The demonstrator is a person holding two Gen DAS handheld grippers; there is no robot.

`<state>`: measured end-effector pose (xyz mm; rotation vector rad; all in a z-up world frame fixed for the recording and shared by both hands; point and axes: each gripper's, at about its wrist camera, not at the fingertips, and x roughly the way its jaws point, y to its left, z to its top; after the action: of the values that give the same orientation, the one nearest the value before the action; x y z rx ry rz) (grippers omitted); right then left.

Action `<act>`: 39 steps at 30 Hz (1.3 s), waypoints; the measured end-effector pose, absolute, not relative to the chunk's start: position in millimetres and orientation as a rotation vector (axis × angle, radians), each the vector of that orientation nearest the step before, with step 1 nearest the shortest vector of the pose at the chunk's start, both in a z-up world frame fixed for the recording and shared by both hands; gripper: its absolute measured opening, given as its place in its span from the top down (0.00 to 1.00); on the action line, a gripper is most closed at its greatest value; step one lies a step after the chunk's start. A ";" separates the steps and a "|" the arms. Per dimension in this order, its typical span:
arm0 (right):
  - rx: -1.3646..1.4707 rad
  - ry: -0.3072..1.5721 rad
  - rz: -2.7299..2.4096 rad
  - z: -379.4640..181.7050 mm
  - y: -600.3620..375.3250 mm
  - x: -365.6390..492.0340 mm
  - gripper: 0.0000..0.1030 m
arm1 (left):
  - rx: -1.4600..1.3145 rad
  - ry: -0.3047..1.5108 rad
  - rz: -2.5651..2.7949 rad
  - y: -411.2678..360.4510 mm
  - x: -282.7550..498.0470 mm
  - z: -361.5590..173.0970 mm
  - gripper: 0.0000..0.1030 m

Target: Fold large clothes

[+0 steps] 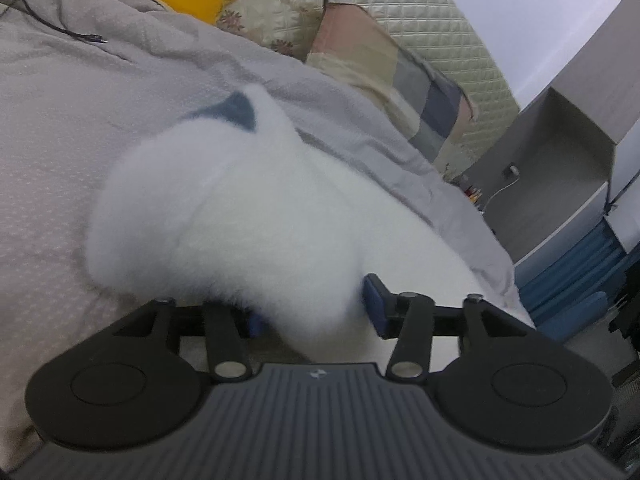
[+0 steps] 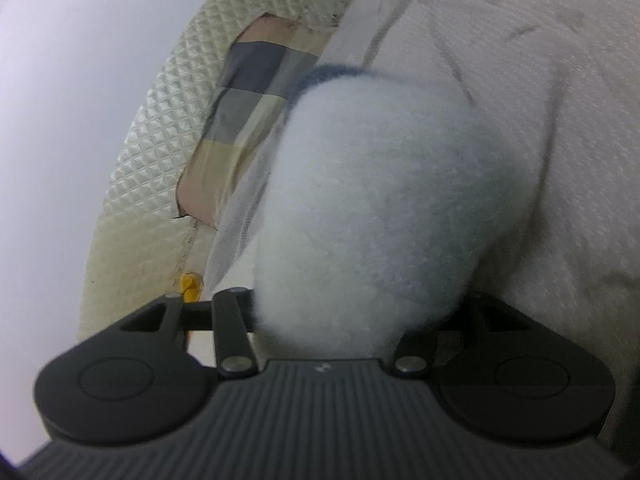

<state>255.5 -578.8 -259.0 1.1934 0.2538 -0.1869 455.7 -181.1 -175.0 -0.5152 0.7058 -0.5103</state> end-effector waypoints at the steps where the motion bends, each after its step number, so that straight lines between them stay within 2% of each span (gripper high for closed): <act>1: 1.193 0.264 -0.194 -256.8 -576.8 251.8 0.46 | -0.513 0.709 -0.504 -178.4 451.7 -172.0 0.41; 8: 1.058 0.319 -0.317 -217.5 -554.9 206.1 0.46 | -0.417 0.701 -0.469 -160.2 413.7 -136.8 0.39; 19: 0.648 0.218 -0.265 -87.3 -489.3 117.9 0.47 | -0.172 0.536 -0.494 -148.7 293.6 -9.9 0.39; 26: 0.413 0.163 -0.178 -29.2 -431.7 60.8 0.46 | -0.089 0.449 -0.518 -135.8 203.7 49.2 0.39; 31: 0.278 0.179 -0.125 -13.2 -390.5 25.7 0.46 | -0.002 0.409 -0.537 -118.5 139.2 66.2 0.35; 39: 0.235 0.207 -0.080 -21.7 -350.1 -11.4 0.46 | 0.080 0.396 -0.515 -83.0 57.3 47.1 0.33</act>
<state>-11.4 -350.1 -21.7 0.2352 0.2070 -0.0800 57.3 -83.0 47.1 0.0795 0.3959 -0.5155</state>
